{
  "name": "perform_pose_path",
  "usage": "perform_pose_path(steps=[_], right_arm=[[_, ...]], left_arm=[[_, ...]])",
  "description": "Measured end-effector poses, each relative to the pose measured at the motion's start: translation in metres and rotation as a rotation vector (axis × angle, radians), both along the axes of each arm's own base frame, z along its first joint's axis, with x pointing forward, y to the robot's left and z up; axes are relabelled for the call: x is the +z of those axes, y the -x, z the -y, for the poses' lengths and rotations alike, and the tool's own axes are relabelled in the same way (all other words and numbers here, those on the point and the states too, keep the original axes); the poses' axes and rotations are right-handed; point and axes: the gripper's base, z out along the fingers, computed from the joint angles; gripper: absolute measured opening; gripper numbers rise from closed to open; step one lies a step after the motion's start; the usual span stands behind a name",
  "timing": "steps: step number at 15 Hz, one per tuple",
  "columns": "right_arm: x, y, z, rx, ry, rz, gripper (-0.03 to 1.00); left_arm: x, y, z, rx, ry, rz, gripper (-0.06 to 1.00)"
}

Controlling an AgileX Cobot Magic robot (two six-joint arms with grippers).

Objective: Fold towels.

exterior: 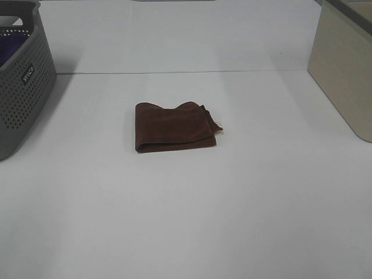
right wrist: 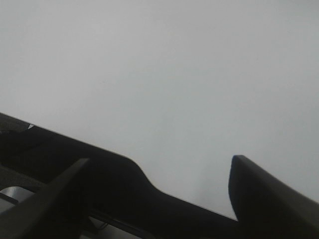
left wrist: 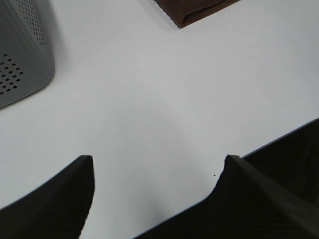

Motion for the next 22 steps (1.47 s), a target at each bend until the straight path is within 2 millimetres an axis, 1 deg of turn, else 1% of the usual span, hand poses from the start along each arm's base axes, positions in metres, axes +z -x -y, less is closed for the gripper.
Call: perform_pose_path(steps=[6,9,10,12,15,17,18,22], right_arm=[[0.000,0.000,0.000,0.001,0.001,0.000,0.71],[0.001,0.002,0.005,-0.083,-0.004,0.026,0.71],[0.005,0.012,0.009,-0.165,-0.011,0.097,0.71],[0.007,0.021,0.010,-0.211,-0.013,0.161,0.71],[0.009,0.041,0.009,-0.224,-0.025,0.286,0.71],[0.009,0.049,0.008,-0.221,-0.032,0.329,0.71],[0.009,0.056,0.007,-0.217,-0.041,0.375,0.71],[0.009,0.057,0.006,-0.211,-0.055,0.379,0.71]], left_arm=[[0.000,0.000,0.000,0.000,0.000,0.000,0.69],[0.000,-0.001,-0.002,0.061,0.001,0.000,0.69],[0.000,-0.002,-0.003,0.122,0.001,0.004,0.69],[0.001,0.003,-0.004,0.147,0.004,0.037,0.69],[0.002,0.022,-0.004,0.147,0.013,0.154,0.69],[0.002,0.029,-0.004,0.147,0.016,0.198,0.69],[0.002,0.033,-0.004,0.147,0.018,0.223,0.69],[0.002,0.033,-0.004,0.147,0.018,0.223,0.69]])
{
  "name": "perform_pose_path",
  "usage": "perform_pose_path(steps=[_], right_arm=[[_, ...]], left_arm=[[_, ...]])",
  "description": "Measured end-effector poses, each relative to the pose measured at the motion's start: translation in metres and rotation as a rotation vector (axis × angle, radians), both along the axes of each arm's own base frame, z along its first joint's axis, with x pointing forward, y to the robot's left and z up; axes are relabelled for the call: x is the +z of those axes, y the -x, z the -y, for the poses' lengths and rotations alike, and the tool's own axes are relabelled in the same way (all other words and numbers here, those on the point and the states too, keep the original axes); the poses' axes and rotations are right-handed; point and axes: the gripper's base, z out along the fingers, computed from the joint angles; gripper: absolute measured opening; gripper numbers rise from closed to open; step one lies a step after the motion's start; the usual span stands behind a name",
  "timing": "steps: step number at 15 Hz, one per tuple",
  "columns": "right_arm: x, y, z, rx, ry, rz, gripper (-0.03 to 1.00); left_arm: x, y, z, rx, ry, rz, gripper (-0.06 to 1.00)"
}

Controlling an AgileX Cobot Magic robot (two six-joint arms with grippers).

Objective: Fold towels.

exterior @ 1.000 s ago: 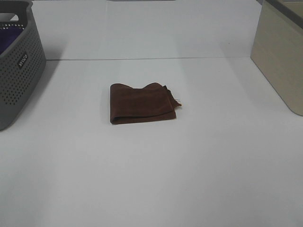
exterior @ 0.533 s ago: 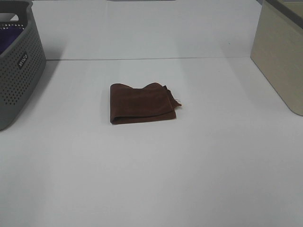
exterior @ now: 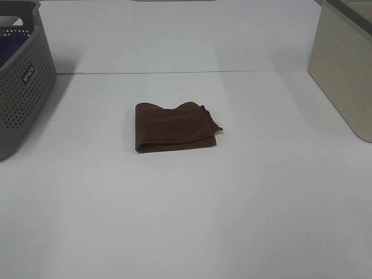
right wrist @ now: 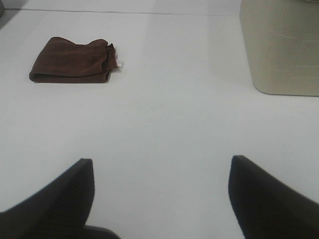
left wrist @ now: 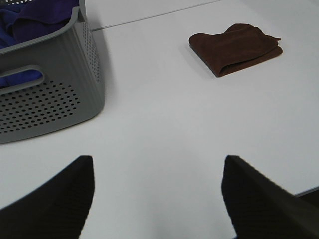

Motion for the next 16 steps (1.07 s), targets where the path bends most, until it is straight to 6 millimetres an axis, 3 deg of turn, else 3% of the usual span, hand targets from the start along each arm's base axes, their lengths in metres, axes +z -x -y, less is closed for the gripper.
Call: perform_pose_path(steps=[16], right_arm=[[0.0001,0.0000,-0.0005,0.004,-0.006,0.000,0.71]], left_arm=[[0.0000,0.0000,0.0000,0.000,0.000,0.000,0.69]])
